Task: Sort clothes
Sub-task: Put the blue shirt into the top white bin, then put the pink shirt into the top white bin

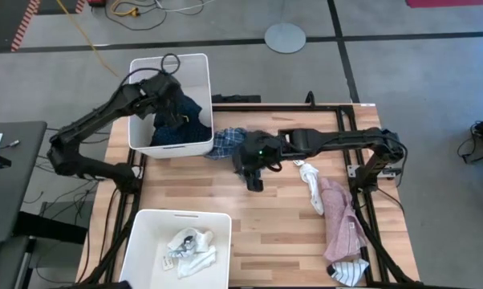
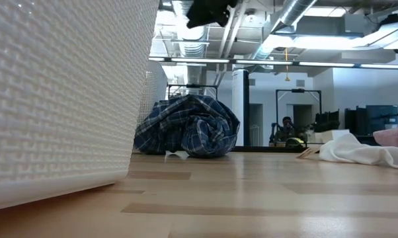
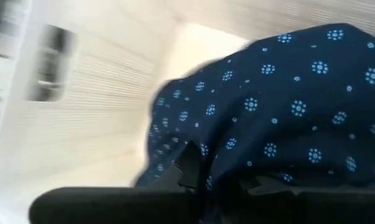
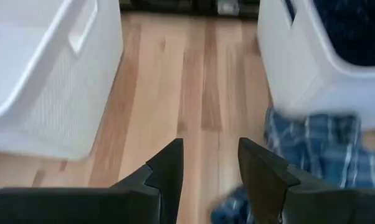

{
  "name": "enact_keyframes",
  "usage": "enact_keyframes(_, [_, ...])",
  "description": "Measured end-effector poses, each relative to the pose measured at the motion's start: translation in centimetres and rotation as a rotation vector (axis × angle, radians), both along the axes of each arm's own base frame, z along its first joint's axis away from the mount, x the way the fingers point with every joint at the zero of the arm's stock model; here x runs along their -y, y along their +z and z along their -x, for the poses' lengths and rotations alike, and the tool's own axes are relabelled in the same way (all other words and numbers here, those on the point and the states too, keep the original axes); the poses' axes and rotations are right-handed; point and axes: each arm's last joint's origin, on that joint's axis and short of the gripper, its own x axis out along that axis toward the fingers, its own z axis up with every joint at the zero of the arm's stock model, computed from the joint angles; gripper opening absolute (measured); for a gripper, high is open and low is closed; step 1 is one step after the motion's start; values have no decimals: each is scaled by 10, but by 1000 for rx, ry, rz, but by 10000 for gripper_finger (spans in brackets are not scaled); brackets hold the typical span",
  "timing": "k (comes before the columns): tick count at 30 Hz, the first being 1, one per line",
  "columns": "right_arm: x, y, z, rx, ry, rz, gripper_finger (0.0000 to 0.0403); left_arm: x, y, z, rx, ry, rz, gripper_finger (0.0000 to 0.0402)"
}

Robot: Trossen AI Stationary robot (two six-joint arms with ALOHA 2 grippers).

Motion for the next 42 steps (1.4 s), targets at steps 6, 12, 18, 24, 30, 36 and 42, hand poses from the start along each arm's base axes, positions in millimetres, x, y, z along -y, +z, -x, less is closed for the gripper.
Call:
enact_keyframes(6, [-17, -8, 9, -117, -32, 10, 166, -6, -10, -5, 41, -21, 124, 77])
enact_keyframes(12, [-41, -15, 20, -214, -58, 57, 166, -3, -8, -5, 115, -42, 164, 172])
enact_keyframes(18, [-62, -20, 31, -277, -103, 122, 166, 3, -1, 1, 145, -42, 157, 242])
enact_keyframes(24, [-78, -41, 41, -354, -117, 147, 166, 19, 19, 14, 260, -95, 104, 255])
enact_keyframes(30, [-87, -61, 52, -401, -160, 195, 166, 41, 50, 38, 441, -167, -25, 253])
enact_keyframes(36, [-96, -61, 63, -389, -194, 240, 166, 72, 79, 62, 737, -390, -32, 252])
enact_keyframes(42, [-103, -55, 82, -350, -213, 224, 166, 101, 96, 80, 937, -607, 8, 252])
